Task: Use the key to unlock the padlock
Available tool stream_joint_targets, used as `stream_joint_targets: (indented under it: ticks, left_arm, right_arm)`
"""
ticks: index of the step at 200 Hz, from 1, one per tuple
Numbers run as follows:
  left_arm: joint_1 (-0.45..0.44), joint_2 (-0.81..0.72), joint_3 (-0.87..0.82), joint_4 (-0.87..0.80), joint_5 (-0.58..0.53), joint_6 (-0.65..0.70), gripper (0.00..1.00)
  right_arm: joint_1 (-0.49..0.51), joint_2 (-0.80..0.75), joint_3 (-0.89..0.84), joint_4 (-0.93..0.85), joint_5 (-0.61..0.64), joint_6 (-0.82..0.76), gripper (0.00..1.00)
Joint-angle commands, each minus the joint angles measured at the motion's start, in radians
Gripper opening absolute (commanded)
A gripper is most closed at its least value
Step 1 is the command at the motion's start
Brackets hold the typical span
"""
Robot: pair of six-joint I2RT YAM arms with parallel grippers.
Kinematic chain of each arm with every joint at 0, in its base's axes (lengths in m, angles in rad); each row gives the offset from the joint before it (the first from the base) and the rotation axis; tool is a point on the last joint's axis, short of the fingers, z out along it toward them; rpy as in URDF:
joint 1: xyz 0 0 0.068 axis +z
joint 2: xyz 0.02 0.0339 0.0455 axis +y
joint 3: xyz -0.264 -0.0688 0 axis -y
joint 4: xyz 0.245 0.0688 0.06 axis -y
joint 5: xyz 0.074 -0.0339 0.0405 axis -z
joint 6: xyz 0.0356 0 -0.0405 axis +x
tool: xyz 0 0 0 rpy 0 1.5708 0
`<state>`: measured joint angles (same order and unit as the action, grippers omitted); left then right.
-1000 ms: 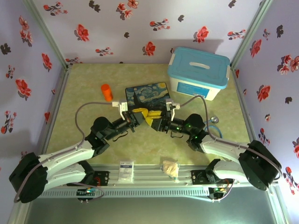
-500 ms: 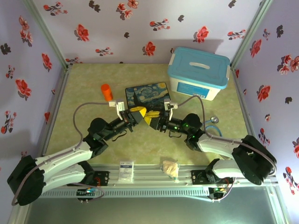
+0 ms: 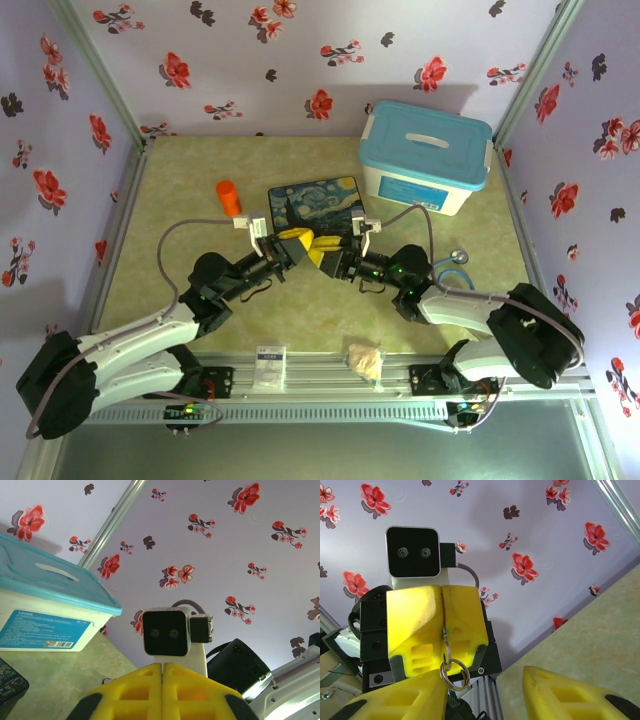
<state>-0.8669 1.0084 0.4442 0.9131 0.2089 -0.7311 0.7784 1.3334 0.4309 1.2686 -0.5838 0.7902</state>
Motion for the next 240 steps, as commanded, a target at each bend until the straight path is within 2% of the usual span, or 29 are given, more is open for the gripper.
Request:
stream_joint_targets:
  ticks: [1, 30, 42, 57, 87, 125, 158, 189, 240]
  left_arm:
    - [-0.005, 0.001, -0.009, 0.039, -0.009, -0.005, 0.00]
    - [-0.004, 0.007, -0.011, 0.042, -0.007, -0.010, 0.00]
    - [-0.005, 0.009, -0.013, 0.043, -0.008, -0.009, 0.00]
    - [-0.005, 0.011, -0.015, 0.045, -0.009, -0.010, 0.00]
    - [-0.004, 0.017, -0.015, 0.056, -0.006, -0.019, 0.00]
    - [-0.005, 0.027, -0.013, 0.058, -0.006, -0.027, 0.00]
    - [-0.005, 0.036, -0.015, 0.065, -0.006, -0.029, 0.00]
    - [-0.004, 0.007, -0.006, 0.024, -0.011, 0.012, 0.00]
    - [-0.003, 0.038, -0.014, 0.055, -0.014, -0.010, 0.00]
  right_arm:
    - [-0.004, -0.025, -0.011, 0.044, 0.021, -0.012, 0.43]
    - [-0.004, -0.030, -0.006, 0.046, 0.025, -0.013, 0.46]
    - [-0.004, -0.033, -0.006, 0.048, 0.023, -0.012, 0.53]
    - [-0.004, -0.028, -0.001, 0.046, 0.017, -0.011, 0.56]
    - [-0.004, -0.009, -0.004, 0.071, 0.023, -0.008, 0.41]
    - [-0.004, 0.009, 0.001, 0.114, 0.024, 0.011, 0.39]
    - [-0.003, 0.029, 0.017, 0.117, -0.002, 0.025, 0.26]
    - [-0.003, 0.023, 0.005, 0.117, 0.001, 0.028, 0.23]
    - [-0.004, 0.004, -0.013, 0.115, 0.017, 0.020, 0.02]
